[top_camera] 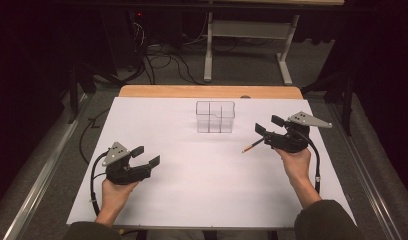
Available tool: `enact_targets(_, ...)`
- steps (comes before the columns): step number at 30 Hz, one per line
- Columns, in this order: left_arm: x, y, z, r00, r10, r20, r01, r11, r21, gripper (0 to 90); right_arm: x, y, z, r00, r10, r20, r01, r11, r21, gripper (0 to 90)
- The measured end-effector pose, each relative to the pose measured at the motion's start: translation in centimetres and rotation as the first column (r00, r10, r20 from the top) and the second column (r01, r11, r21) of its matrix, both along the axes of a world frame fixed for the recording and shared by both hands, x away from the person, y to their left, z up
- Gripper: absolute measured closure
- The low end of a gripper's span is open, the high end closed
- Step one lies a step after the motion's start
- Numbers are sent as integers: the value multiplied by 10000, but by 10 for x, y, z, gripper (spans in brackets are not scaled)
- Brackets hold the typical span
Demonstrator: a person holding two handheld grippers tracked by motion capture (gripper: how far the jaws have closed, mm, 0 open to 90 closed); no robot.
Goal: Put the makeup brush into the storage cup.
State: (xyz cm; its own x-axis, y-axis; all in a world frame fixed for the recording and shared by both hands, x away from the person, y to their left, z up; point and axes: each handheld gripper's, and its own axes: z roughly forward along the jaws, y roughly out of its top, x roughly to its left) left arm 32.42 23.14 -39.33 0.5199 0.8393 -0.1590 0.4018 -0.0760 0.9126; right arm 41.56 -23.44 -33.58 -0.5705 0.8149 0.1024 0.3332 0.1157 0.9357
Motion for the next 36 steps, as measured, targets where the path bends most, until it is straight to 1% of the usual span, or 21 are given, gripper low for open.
enact_targets(2, 0, 0, 0, 10000, 1, 0, -1, 10000, -22, 278, 3, 1, 0, 10000, -31, 25, 31, 10000, -74, 271)
enact_targets(12, 0, 0, 0, 10000, 0, 0, 0, 10000, -10, 278, 16, 0, 0, 9996, -259, -128, 258, 9996, -95, 271)
enact_targets(17, 0, -1, 0, 10000, -26, 3, 26, 10000, 22, 278, 22, 1, 2, 9994, -329, -54, 329, 9994, -126, 271)
enact_targets(26, 0, -1, 0, 10000, -64, 10, 64, 10000, -14, 278, 31, 8, 3, 9990, -391, -203, 385, 9989, -283, 270)
enact_targets(29, 0, -1, 0, 10000, -72, 12, 72, 10000, -12, 278, 37, 8, 3, 9989, -427, -207, 420, 9985, -338, 270)
enact_targets(33, 0, -1, 0, 10000, -70, -15, 70, 10000, 3, 278, 39, 7, 1, 9980, -526, -350, 515, 9981, -331, 270)
enact_targets(36, 0, -1, 0, 10000, -79, -2, 79, 10000, -36, 278, 40, 7, 0, 9977, -561, -376, 547, 9978, -370, 270)
